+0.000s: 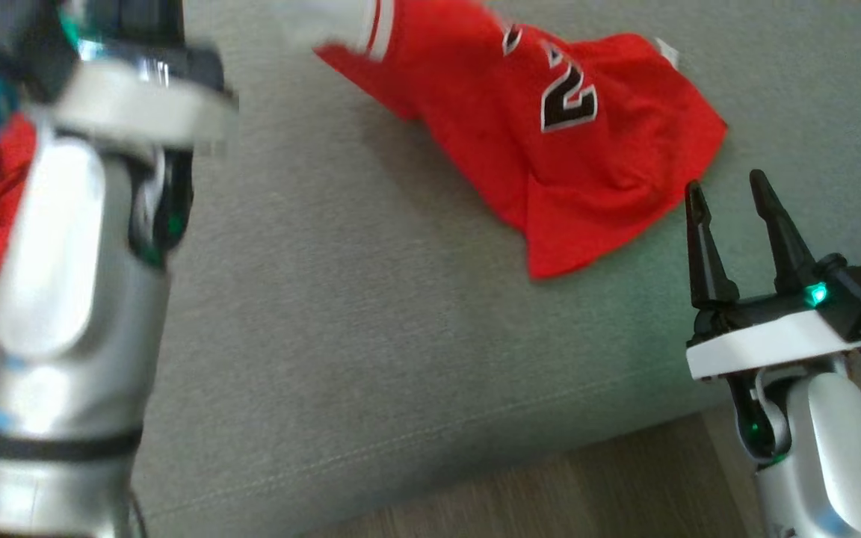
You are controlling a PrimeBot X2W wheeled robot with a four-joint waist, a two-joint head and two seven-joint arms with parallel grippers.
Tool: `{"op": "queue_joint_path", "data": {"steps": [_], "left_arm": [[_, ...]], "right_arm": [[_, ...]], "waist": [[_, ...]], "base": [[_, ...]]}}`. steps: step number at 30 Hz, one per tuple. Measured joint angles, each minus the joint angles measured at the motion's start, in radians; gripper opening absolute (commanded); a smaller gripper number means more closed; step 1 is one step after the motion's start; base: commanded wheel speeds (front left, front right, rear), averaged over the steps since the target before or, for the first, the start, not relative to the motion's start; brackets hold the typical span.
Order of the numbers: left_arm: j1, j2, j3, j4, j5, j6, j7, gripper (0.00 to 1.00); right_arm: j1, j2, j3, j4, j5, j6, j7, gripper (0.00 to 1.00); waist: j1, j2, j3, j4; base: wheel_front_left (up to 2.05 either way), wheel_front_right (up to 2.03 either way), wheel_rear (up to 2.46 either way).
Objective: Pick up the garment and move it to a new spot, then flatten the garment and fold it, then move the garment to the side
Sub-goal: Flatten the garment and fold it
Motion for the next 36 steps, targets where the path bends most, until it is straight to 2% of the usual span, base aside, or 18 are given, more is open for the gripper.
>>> {"op": "queue_joint_path", "data": {"steps": [8, 14, 15, 17, 22, 26, 30, 36], "left_arm": [[0.341, 0.079, -0.003, -0.028, 0.025, 0.019, 0.0, 0.0], [0.453, 0.087, -0.031, 0.031, 0.037, 0.026, 0.0, 0.0], [0.461, 0.083, -0.032, 0.045, 0.038, 0.028, 0.0, 0.04], [0.466, 0.076, -0.026, 0.061, 0.044, 0.051, 0.0, 1.0], [0.462, 0.038, 0.007, 0.041, 0.053, 0.076, 0.0, 1.0], [0.466, -0.018, 0.051, -0.063, 0.05, 0.081, 0.0, 1.0], [0.534, -0.07, 0.081, -0.171, 0.035, 0.067, 0.0, 1.0], [0.702, -0.098, 0.06, -0.198, 0.046, 0.044, 0.0, 1.0]], "right_arm": [[0.012, 0.0, -0.017, 0.043, -0.021, 0.0, 0.0, 1.0], [0.02, 0.0, -0.014, 0.07, -0.04, 0.0, 0.0, 1.0], [0.02, 0.0, -0.012, 0.076, -0.043, 0.0, 0.0, 1.0], [0.02, 0.0, -0.004, 0.084, -0.046, 0.0, 0.0, 1.0], [0.02, 0.0, 0.001, 0.094, -0.05, 0.0, 0.0, 1.0], [0.026, 0.0, 0.002, 0.095, -0.05, 0.0, 0.0, 1.0], [0.072, 0.0, 0.006, 0.109, -0.042, 0.0, 0.0, 1.0], [0.131, 0.0, 0.027, 0.138, -0.018, 0.0, 0.0, 1.0]], "waist": [[0.0, 0.0, -0.022, 0.097], [0.0, 0.0, -0.042, 0.161], [0.0, 0.0, -0.045, 0.168], [0.0, 0.0, -0.052, 0.179], [0.0, 0.0, -0.06, 0.187], [0.0, 0.0, -0.063, 0.177], [0.0, 0.0, -0.087, 0.16], [0.0, 0.0, -0.102, 0.135]], "base": [[0.0, 0.0, 0.0], [0.0, 0.0, 0.0], [0.0, 0.0, 0.0], [0.0, 0.0, 0.0], [0.0, 0.0, 0.0], [0.0, 0.0, 0.0], [0.0, 0.0, 0.0], [0.0, 0.0, 0.0]]}}
